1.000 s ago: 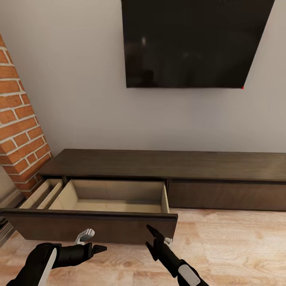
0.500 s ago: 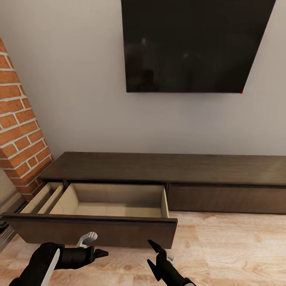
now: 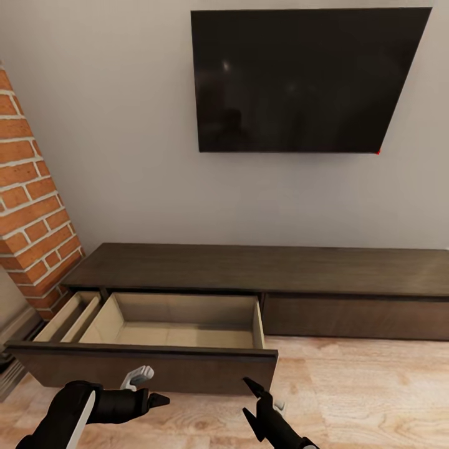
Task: Place each of the two pumpkins and all three candles from the living room inside a cabinet in the living room (use any cabinet), then make sure every cabinet is closed, and position the cauldron so it is next to a table in the living room.
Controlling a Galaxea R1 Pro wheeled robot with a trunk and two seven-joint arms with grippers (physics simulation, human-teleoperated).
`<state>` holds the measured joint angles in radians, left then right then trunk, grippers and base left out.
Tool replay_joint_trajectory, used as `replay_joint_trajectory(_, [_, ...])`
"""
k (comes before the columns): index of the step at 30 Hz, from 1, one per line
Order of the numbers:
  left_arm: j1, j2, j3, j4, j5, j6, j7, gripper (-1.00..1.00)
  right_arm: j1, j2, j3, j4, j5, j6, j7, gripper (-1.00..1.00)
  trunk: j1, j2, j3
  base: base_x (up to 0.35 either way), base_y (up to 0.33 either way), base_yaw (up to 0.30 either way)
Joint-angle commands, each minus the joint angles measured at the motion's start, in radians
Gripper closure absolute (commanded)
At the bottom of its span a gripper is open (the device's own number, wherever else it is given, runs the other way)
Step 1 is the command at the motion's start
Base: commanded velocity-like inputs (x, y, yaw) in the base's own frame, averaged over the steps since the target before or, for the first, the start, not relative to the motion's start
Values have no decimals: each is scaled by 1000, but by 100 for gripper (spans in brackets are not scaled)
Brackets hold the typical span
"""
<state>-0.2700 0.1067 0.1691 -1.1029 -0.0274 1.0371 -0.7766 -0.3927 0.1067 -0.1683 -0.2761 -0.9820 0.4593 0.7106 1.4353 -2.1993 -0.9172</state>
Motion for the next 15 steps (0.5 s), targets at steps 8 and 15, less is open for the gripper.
replay_joint_trajectory(8, [0, -1, -1, 0, -5, 0, 0, -100, 0, 0, -2, 0, 1, -8, 7, -100, -31, 56, 25, 0, 0, 0])
replay_joint_trajectory(15, [0, -1, -2, 0, -8, 2, 0, -100, 0, 0, -2, 0, 1, -10, 7, -100, -58, 105, 47, 0, 0, 0])
